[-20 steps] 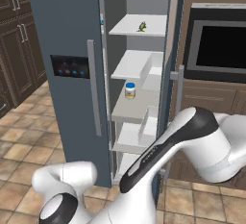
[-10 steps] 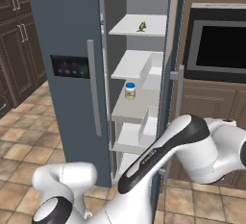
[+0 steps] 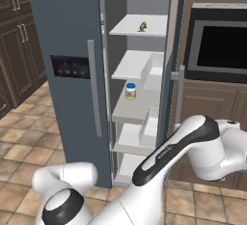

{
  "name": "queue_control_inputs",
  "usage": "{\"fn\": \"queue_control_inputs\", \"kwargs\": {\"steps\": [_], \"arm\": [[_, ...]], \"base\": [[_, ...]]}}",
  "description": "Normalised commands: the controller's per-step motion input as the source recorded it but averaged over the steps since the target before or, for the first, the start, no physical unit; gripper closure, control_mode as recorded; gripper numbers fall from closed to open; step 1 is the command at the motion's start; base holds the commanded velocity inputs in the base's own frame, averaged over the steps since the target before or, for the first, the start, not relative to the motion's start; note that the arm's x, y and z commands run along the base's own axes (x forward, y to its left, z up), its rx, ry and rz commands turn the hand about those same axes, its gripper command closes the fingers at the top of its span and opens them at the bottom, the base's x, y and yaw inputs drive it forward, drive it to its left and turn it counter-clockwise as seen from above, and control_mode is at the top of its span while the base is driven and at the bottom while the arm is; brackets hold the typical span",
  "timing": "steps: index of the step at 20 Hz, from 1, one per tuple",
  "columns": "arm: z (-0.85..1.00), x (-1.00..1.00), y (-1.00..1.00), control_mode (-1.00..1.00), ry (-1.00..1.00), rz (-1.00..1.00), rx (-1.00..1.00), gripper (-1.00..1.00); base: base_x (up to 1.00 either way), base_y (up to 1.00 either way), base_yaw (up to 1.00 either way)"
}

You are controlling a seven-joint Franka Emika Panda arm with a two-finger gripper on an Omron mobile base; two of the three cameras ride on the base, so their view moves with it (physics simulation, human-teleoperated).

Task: Pick up the frozen fish from the freezer, place it on any shelf in the fridge, and close the fridge and freezer doors when done.

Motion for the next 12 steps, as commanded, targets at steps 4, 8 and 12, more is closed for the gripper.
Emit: {"fn": "queue_control_inputs", "kwargs": {"steps": [4,8,12], "arm": [[-0.12,0.02,-0.12,-1.00,0.00,0.12,0.02,-1.00],[-0.21,0.03,0.00,-1.00,0.00,0.07,0.02,-1.00],[-0.26,0.26,0.00,-1.00,0.00,0.00,0.05,-1.00]], "base": [[0.00,0.00,0.00],[0.00,0.00,0.00],[0.00,0.00,0.00]]}}
